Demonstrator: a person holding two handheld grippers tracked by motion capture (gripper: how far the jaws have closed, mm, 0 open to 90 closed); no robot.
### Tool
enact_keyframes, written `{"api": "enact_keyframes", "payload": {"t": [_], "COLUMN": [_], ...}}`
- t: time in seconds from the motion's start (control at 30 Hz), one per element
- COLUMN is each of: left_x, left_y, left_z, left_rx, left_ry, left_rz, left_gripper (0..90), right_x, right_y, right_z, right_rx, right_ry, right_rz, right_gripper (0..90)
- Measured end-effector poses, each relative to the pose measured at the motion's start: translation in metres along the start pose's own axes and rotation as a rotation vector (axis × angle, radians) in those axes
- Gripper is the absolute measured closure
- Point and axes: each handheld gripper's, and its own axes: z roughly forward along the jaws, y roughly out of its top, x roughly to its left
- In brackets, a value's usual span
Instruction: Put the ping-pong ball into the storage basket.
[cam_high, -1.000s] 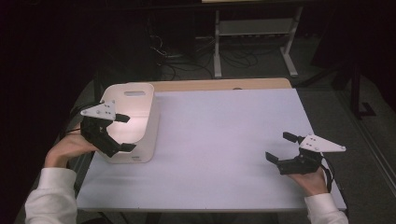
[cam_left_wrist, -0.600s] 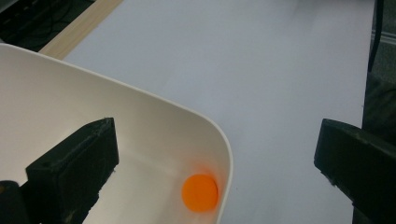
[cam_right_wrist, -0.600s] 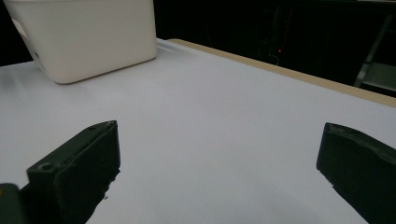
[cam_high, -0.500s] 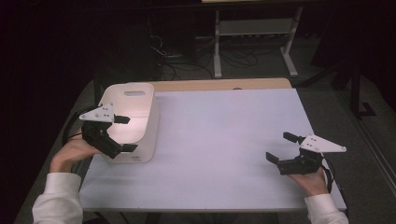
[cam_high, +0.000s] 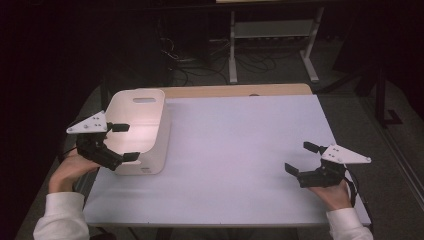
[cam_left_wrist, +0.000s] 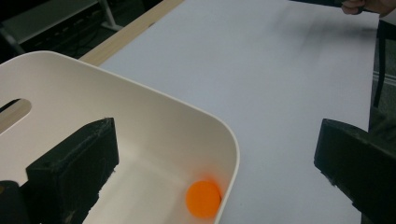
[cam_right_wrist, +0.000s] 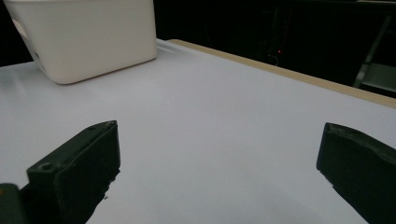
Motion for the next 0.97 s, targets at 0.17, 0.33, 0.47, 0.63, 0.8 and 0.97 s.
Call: {"api": "enact_keyframes", "payload": {"t": [0.17, 0.33, 0.47, 0.63, 0.8, 0.97], "left_x": [-0.001, -0.003, -0.002, -0.002, -0.006, -0.009], "left_y": [-0.007, -0.013, -0.017, -0.023, -0.028, -0.031], "left_z": [-0.003, -0.005, -0.007, -0.008, -0.009, -0.007], "left_rx": [-0.042, -0.090, -0.146, -0.188, -0.256, -0.274], "left_ry": [0.020, 0.044, 0.068, 0.096, 0.127, 0.145], "left_rz": [-0.002, -0.038, -0.049, -0.053, -0.090, -0.097], "left_gripper": [0.0, 0.0, 0.0, 0.0, 0.0, 0.0], "right_x": [0.000, 0.001, 0.001, 0.001, 0.001, 0.001], "right_y": [0.000, 0.000, 0.000, 0.000, 0.000, 0.000], "right_z": [0.000, 0.000, 0.000, 0.000, 0.000, 0.000], "right_rx": [0.000, 0.006, 0.009, 0.009, 0.007, 0.006], "right_ry": [0.000, 0.001, 0.002, 0.002, 0.001, 0.001], "right_rz": [-0.002, 0.001, 0.011, 0.016, 0.010, 0.008], "right_gripper": [0.0, 0.0, 0.0, 0.0, 0.0, 0.0]}}
